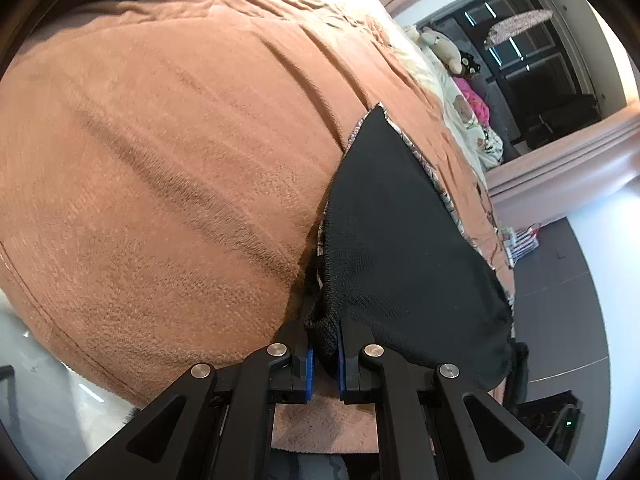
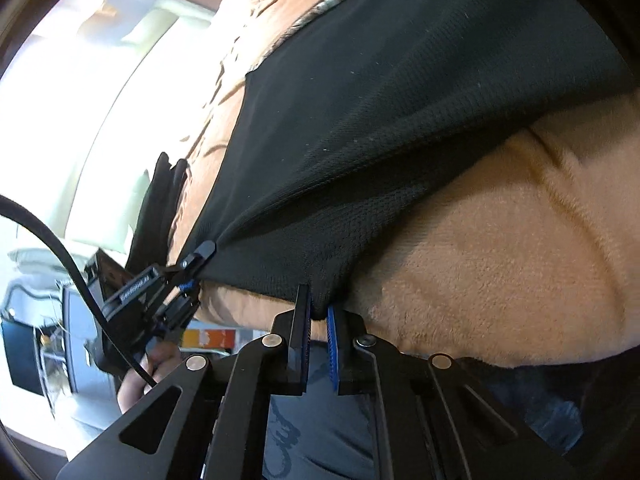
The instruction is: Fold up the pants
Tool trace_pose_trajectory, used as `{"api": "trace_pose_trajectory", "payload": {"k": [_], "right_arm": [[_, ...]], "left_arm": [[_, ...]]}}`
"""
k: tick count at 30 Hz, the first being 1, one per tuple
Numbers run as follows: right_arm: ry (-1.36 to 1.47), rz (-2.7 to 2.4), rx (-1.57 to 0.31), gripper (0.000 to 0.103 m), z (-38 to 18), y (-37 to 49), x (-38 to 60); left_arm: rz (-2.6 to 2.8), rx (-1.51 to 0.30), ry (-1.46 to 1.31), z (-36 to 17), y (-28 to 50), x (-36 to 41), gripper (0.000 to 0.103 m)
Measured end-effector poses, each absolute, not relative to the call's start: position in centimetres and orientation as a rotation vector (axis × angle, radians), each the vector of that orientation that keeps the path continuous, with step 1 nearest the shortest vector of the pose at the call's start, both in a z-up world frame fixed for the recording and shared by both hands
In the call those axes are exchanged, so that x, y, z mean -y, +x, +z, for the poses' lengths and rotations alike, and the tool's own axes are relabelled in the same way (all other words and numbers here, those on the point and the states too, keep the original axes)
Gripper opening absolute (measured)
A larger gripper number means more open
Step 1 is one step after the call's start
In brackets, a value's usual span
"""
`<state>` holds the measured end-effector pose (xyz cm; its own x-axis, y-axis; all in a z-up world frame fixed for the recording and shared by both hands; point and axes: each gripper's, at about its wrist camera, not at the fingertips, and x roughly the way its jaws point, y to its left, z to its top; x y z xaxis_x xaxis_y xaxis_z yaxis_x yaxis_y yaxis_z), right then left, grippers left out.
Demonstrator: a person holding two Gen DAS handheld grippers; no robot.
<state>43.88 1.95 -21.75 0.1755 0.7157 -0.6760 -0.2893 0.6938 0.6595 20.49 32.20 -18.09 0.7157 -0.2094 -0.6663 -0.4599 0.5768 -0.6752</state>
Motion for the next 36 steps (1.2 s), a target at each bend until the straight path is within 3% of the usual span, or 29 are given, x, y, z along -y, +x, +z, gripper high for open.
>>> {"api": "trace_pose_trajectory", "payload": {"k": [2, 3, 5, 7, 9, 17, 36], "right_arm": [[0.412, 0.758, -1.187, 0.009, -20.9, 43.8, -1.5], [0.397, 0.756, -1.174, 0.017, -20.5, 43.8, -1.2], [0.372, 0.751, -1.134, 0.047, -19.2, 43.8, -0.4], [0.355, 0.745, -1.1, 0.059, -18.1, 44.0, 0.5], [0.339, 0.748, -1.069, 0.059, -17.0, 44.2, 1.6], [0.308, 0.695, -0.984, 0.059, -13.3, 46.9, 5.6], [0.024, 0.595, -0.908, 0.059, -8.3, 55.8, 8.2]], "left_arm": [[0.172, -0.816, -0.956, -17.7, 20.8, -32.2, 0.011], [0.175, -0.822, -0.949, -17.6, 20.9, -32.1, 0.015], [0.188, -0.827, -0.928, -17.0, 20.8, -32.0, 0.023], [0.199, -0.824, -0.915, -16.6, 20.7, -31.9, 0.035], [0.207, -0.819, -0.906, -16.2, 20.6, -31.7, 0.047], [0.232, -0.816, -0.869, -14.8, 21.2, -31.2, 0.055], [0.299, -0.844, -0.824, -13.6, 24.2, -32.2, 0.055]]}}
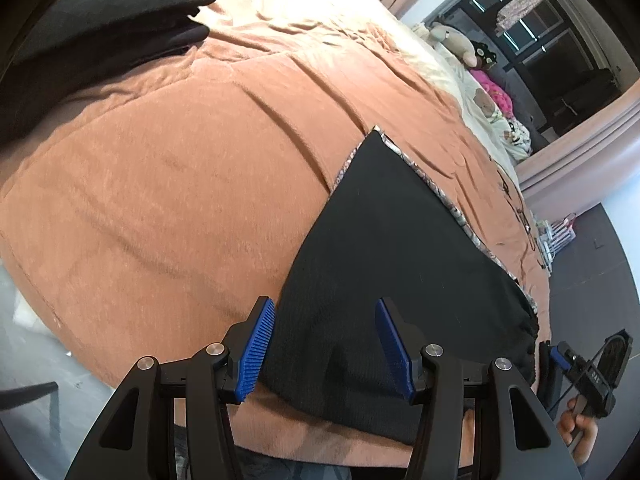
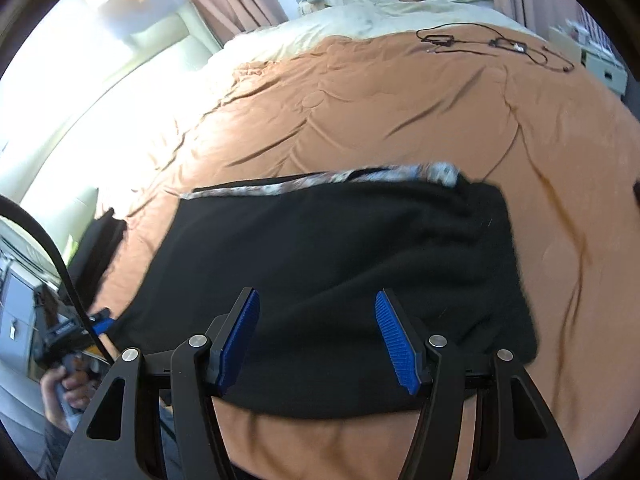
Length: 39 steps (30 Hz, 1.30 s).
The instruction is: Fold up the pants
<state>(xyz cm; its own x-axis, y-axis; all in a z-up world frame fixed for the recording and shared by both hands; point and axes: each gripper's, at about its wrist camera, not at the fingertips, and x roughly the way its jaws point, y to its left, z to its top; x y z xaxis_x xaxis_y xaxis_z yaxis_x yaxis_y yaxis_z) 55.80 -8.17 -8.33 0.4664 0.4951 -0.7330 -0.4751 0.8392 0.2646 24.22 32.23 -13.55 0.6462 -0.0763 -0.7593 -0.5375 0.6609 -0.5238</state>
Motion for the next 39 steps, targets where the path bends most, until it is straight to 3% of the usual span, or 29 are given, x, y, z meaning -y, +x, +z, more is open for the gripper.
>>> {"api": "trace_pose_trajectory", "payload": {"k": [11, 13, 17, 32, 33, 35, 39], "right_arm": [[-0.107, 0.567, -0.919, 0.059, -7.6, 62.0, 7.0], [-0.116, 0.554, -0.92, 0.06, -7.6, 62.8, 7.4], [-0.163, 0.545, -0.927, 0.07, -7.9, 64.0, 7.6], [-0.295, 0.537, -0.971, 0.07, -10.9, 68.5, 6.2], [-0.3, 0.539, -0.974, 0.068, -11.3, 68.7, 6.1], [-0.314, 0.542, -0.988, 0.042, -11.9, 69.1, 6.1], [-0.324, 0.524, -0.995, 0.029, -12.6, 69.6, 6.6]], "left_arm": [[0.264, -0.897, -0.675, -10.5, 31.2, -34.4, 0.055], [0.256, -0.903, -0.655, -10.5, 32.4, -34.7, 0.055], [0.242, -0.925, -0.617, -10.8, 35.5, -35.1, 0.055], [0.175, -0.993, -0.521, -12.3, 44.3, -35.1, 0.055], [0.169, -0.995, -0.519, -12.4, 44.9, -35.2, 0.055], [0.169, -1.0, -0.513, -12.7, 45.9, -35.4, 0.055], [0.173, -1.008, -0.486, -13.5, 48.2, -35.7, 0.055]]}}
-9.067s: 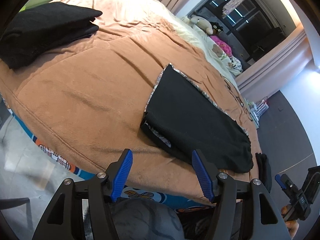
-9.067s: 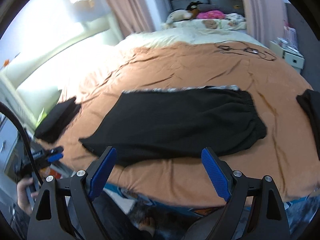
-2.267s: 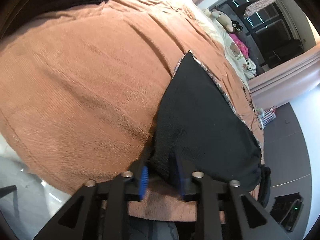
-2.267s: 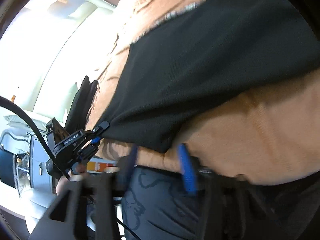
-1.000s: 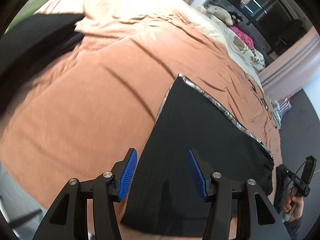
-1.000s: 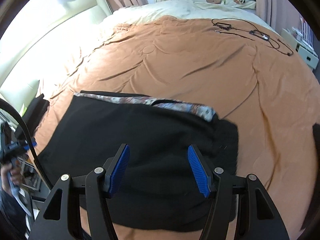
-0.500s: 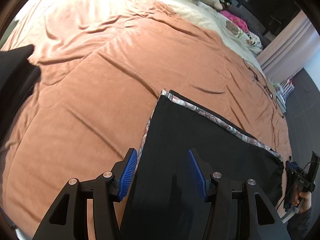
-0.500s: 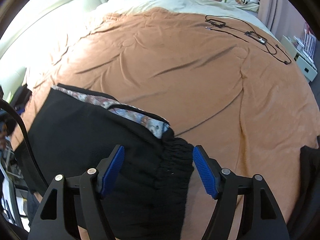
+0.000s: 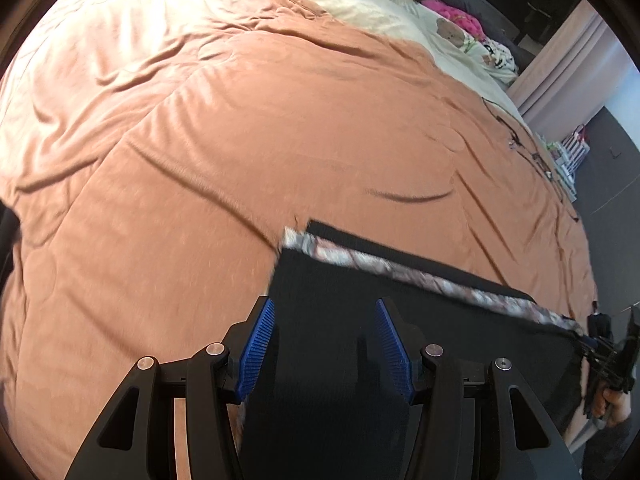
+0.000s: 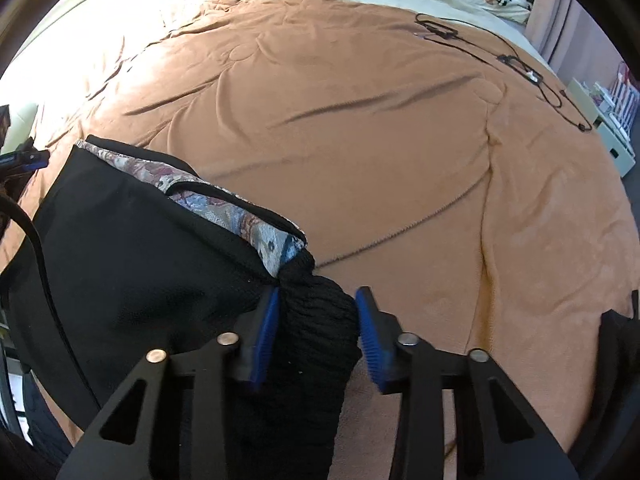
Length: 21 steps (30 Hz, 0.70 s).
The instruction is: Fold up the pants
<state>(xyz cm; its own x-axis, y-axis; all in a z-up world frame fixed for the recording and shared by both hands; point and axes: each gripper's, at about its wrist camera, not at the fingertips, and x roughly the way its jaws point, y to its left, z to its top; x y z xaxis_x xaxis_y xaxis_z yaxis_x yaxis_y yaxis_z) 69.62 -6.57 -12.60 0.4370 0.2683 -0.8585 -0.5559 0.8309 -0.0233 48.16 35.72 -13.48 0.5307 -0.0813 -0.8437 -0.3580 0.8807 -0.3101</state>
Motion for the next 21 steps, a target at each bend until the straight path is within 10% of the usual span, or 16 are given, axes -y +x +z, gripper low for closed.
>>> {"api": "trace_pose_trajectory", "payload": {"k": [10, 13, 21], "right_arm": [[-0.325, 0.501, -0.992, 0.026, -12.6, 69.6, 6.6], [-0.318, 0.498, -0.995, 0.026, -12.6, 69.7, 6.6], [-0.305, 0.477, -0.968, 0.026, -11.9, 69.8, 6.6]], "left_arm": [[0.179, -1.064, -0.36, -15.7, 52.8, -35.2, 0.055], [0.202, -1.064, -0.333, -16.2, 53.7, -35.1, 0.011], [0.238, -0.971, -0.343, -15.1, 53.4, -35.7, 0.007]]}}
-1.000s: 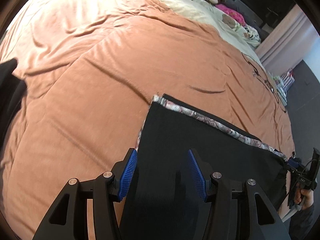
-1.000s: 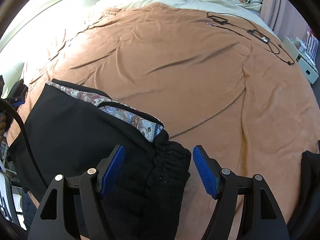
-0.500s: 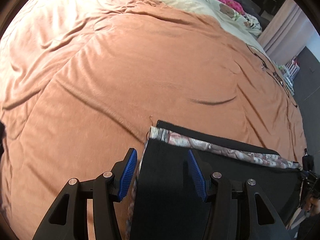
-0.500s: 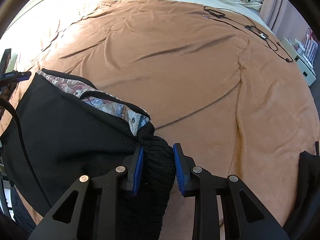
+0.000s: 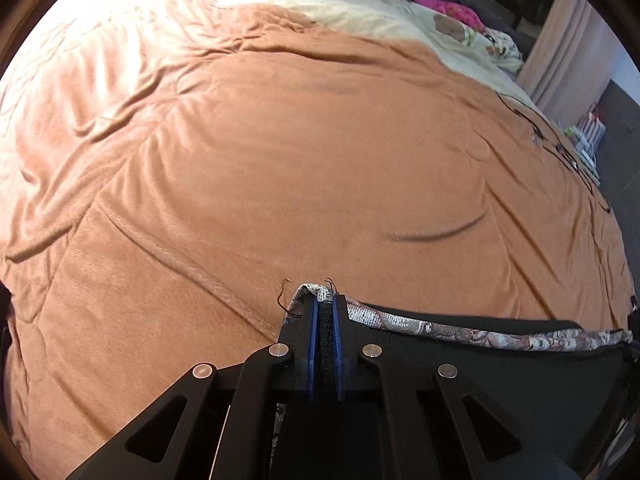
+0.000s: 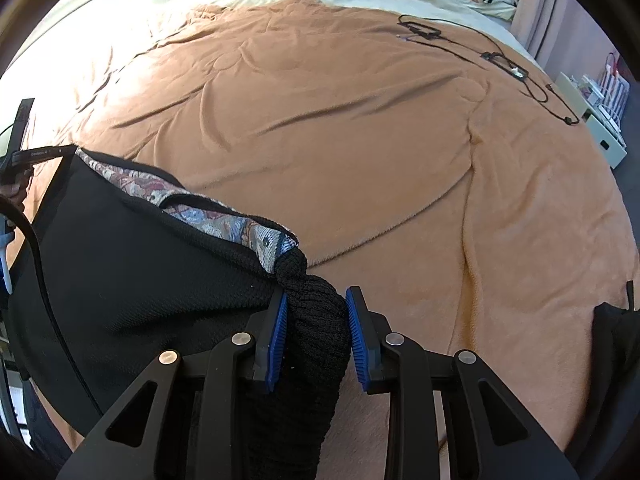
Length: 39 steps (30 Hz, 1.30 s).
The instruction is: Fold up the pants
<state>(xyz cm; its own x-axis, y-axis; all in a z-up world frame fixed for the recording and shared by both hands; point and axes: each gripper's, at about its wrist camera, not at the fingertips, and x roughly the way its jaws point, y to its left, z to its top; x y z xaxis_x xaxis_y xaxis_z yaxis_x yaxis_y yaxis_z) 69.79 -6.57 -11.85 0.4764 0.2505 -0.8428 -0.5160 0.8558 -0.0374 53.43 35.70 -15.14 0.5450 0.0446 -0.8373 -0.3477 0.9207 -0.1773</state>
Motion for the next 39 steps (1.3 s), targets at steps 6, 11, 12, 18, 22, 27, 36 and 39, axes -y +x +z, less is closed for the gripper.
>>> {"api": "trace_pose_trajectory", "payload": {"k": [6, 11, 12, 18, 22, 27, 36, 39], "right_arm": [[-0.333, 0.448, -0.963, 0.027, -12.8, 70.6, 5.6], [-0.357, 0.453, -0.944, 0.056, -11.8, 70.4, 5.1], [-0.358, 0.461, -0.922, 0.063, -11.2, 70.2, 5.0], [-0.377, 0.581, -0.831, 0.074, -8.3, 69.1, 2.5], [-0.406, 0.683, -0.844, 0.072, -8.8, 69.2, -0.5], [-0.458, 0.768, -0.867, 0.061, -10.2, 69.6, -3.9], [-0.541, 0.844, -0.898, 0.061, -12.4, 71.8, -8.1], [-0.548, 0.86, -0.905, 0.061, -12.9, 72.1, -8.8]], "left_arm": [[0.262, -1.037, -0.347, -16.9, 54.7, -36.0, 0.009], [0.257, -1.052, -0.349, -15.8, 53.5, -35.3, 0.044], [0.254, -1.043, -0.343, -15.4, 52.9, -35.1, 0.051], [0.248, -1.033, -0.386, -14.4, 48.5, -35.0, 0.052], [0.256, -1.04, -0.398, -14.2, 45.4, -34.6, 0.052], [0.281, -1.051, -0.429, -14.2, 41.3, -34.3, 0.052], [0.34, -1.034, -0.523, -13.8, 35.0, -34.3, 0.052], [0.361, -1.032, -0.548, -13.7, 33.3, -34.4, 0.052]]}}
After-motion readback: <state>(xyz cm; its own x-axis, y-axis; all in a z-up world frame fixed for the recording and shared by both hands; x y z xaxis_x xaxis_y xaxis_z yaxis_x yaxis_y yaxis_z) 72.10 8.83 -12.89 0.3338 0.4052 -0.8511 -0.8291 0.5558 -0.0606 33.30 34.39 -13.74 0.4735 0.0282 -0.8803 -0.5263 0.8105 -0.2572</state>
